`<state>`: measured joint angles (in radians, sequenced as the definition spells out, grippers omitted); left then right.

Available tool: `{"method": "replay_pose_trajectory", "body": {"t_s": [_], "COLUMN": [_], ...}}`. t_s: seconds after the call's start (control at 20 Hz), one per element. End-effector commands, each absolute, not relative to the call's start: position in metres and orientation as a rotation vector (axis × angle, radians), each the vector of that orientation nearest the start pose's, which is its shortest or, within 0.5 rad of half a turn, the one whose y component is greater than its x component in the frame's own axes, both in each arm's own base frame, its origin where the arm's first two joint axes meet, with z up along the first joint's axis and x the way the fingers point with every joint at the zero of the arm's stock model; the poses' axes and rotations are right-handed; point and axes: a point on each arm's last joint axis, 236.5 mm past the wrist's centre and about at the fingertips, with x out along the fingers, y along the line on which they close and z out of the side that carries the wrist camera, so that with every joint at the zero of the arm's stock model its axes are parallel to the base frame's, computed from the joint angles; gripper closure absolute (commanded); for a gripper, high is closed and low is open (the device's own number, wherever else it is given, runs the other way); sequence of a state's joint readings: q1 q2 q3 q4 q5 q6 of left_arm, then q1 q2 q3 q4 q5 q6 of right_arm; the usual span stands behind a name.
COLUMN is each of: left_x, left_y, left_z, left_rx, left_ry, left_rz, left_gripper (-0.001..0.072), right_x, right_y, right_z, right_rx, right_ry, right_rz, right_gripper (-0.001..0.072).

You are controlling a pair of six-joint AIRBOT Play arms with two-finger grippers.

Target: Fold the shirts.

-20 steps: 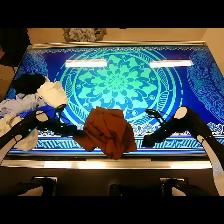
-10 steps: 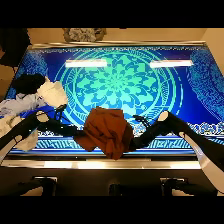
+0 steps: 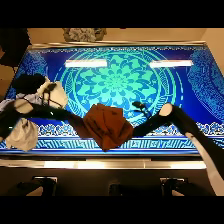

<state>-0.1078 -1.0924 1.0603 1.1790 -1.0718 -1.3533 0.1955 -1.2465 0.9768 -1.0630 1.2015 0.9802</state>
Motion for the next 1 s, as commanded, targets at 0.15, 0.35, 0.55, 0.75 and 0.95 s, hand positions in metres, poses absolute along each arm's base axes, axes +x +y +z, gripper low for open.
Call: {"method": "replay_pose_trajectory", "body": {"t_s": [0.15,0.35,0.55,0.75,0.95], "left_x": [0.314,0.228,0.217,0.236,0.311], "left_y": [-0.055,-0.065,-0.084,-0.074,-0.061], "left_z": [0.470,0.557,0.561,0.549,0.447], "left_rx": [-0.035,-0.164,-0.192,-0.158,-0.086], "left_ry": [0.066,-0.171,-0.176,-0.140,0.193], "left_rz": [-0.197,-0.293,-0.385,-0.324,-0.214], "left_gripper": [0.0680,0.0680,0.0680,0.0681,0.0680], "right_x": [0.322,0.222,0.201,0.210,0.290], "right_y": [0.013,-0.001,0.007,0.001,0.000], "right_z": [0.394,0.506,0.520,0.524,0.467], "right_rx": [-0.449,-0.420,-0.402,-0.416,-0.437], "right_ry": [0.247,-0.072,-0.141,-0.148,0.076], "right_rz": [0.105,-0.022,0.000,-0.029,0.018], "right_gripper": [0.0667,0.0667,0.0667,0.0667,0.0667]}}
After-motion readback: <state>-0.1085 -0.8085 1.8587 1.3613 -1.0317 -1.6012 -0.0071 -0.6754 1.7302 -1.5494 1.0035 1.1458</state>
